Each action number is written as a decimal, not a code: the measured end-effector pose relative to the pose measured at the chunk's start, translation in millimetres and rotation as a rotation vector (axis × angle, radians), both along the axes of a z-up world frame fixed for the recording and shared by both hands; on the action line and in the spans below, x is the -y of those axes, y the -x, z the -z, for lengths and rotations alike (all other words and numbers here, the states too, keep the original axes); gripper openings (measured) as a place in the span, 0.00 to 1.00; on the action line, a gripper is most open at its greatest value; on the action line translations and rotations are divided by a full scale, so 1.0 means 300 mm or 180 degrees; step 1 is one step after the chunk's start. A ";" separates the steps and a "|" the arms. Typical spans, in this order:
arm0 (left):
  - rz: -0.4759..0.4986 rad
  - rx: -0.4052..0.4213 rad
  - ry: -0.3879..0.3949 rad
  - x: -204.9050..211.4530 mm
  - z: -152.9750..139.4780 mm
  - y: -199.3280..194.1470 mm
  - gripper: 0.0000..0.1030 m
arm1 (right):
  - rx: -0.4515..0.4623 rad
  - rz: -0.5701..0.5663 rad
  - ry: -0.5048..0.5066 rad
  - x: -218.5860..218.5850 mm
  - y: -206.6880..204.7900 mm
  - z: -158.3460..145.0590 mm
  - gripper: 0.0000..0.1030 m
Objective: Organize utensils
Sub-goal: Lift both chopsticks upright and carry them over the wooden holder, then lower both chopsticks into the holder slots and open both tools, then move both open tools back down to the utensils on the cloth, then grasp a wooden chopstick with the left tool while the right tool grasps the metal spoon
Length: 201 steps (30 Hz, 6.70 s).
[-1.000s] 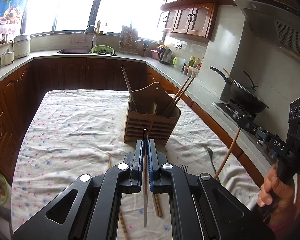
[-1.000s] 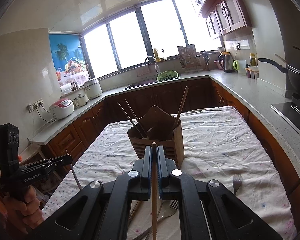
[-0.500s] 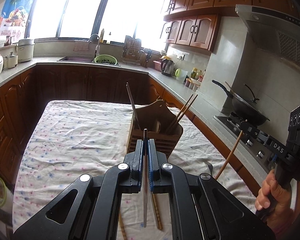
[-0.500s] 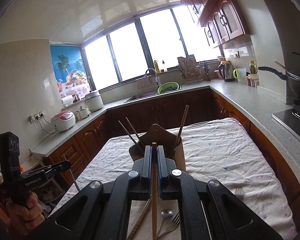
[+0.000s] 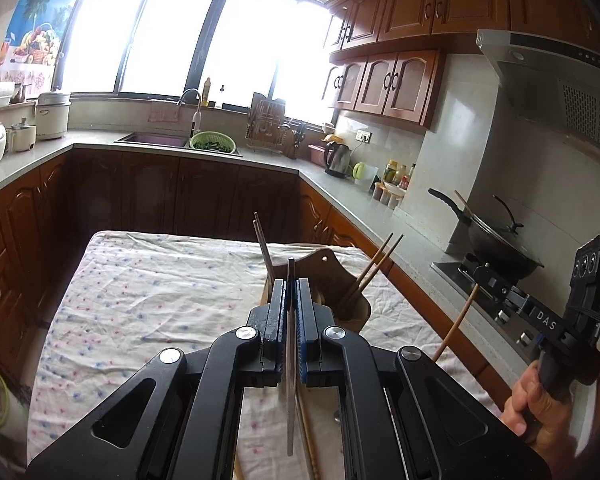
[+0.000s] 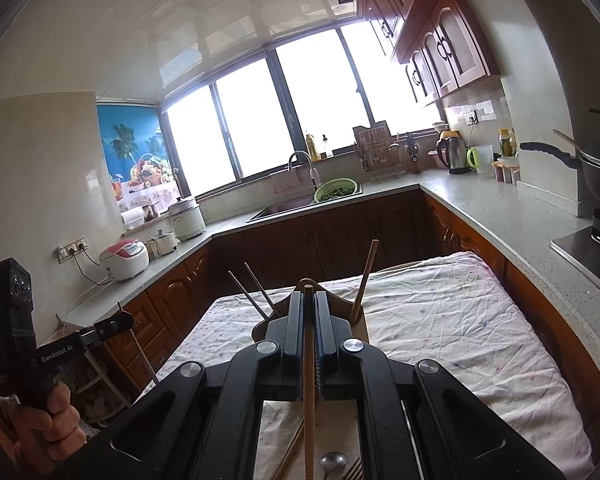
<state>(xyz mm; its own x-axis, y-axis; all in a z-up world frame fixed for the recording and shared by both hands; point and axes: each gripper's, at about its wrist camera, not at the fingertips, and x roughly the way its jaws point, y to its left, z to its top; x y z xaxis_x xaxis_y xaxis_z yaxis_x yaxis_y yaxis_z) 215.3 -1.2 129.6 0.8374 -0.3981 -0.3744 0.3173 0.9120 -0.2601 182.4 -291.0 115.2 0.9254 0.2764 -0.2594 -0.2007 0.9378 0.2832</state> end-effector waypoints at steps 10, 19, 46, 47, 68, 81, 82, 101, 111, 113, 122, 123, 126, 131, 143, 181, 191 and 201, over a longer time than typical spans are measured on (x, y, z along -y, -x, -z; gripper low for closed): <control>-0.0037 0.0206 0.0092 0.017 -0.069 -0.104 0.03 | 0.0161 0.0071 -0.0063 0.028 -0.090 -0.040 0.04; -0.0080 0.0403 0.0170 0.043 -0.136 -0.183 0.03 | 0.0439 0.0177 -0.0134 0.054 -0.153 -0.133 0.04; -0.0431 0.0273 0.0242 0.133 0.124 -0.455 0.03 | 0.0564 0.0502 -0.0112 0.027 -0.371 0.059 0.04; -0.0437 0.0258 0.0229 0.134 0.134 -0.453 0.03 | 0.0533 0.0504 -0.0118 0.027 -0.374 0.077 0.04; -0.0409 -0.0025 0.0019 0.156 0.201 -0.480 0.06 | 0.0028 0.0467 -0.0225 0.059 -0.421 0.146 0.10; -0.0431 -0.0070 0.0023 0.138 0.196 -0.450 0.44 | -0.0059 0.0459 -0.0291 0.068 -0.409 0.137 0.40; -0.0429 -0.0073 0.0028 0.135 0.194 -0.442 0.46 | -0.0054 0.0466 -0.0304 0.071 -0.402 0.136 0.52; -0.0592 -0.0293 -0.0022 0.007 0.238 -0.145 0.96 | -0.0150 0.0340 -0.0470 0.075 -0.148 0.159 1.00; -0.0720 -0.0496 -0.0037 -0.073 0.313 0.027 0.96 | -0.0314 0.0247 -0.0442 0.028 0.022 0.213 1.00; -0.0763 -0.0510 -0.0069 -0.084 0.327 0.059 0.96 | -0.0348 0.0212 -0.0409 0.012 0.047 0.223 1.00; -0.0809 -0.0724 -0.0186 -0.112 0.418 0.160 0.96 | -0.0535 0.0052 -0.0259 -0.053 0.139 0.303 1.00; -0.0809 -0.0746 -0.0208 -0.112 0.429 0.169 0.96 | -0.0559 0.0042 -0.0243 -0.058 0.145 0.313 1.00; -0.0786 -0.0832 -0.0242 -0.115 0.459 0.190 0.96 | -0.0623 0.0019 -0.0210 -0.069 0.163 0.342 1.00; -0.0808 -0.0954 -0.0294 -0.126 0.502 0.209 0.96 | -0.0731 -0.0014 -0.0116 -0.091 0.185 0.383 1.00; -0.0815 -0.1145 -0.0318 -0.151 0.560 0.188 0.96 | -0.0924 -0.0094 0.0028 -0.143 0.174 0.447 1.00; -0.0238 -0.1668 -0.0740 0.013 0.657 -0.216 0.44 | -0.1870 -0.0308 0.0225 -0.200 -0.067 0.637 0.28; -0.0097 -0.1743 -0.0900 0.071 0.691 -0.298 0.33 | -0.1915 -0.0309 0.0223 -0.189 -0.101 0.644 0.19; -0.0018 -0.1629 -0.1081 0.121 0.710 -0.298 0.05 | -0.1968 -0.0329 0.0355 -0.201 -0.125 0.644 0.12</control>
<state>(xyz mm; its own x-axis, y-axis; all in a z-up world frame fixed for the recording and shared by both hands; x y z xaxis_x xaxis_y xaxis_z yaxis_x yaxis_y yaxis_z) 304.6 -37.5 -83.6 0.5197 -0.1822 -0.8347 0.2239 0.9719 -0.0727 219.7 -230.5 -77.9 0.5655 0.2967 -0.7695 -0.1223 0.9529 0.2776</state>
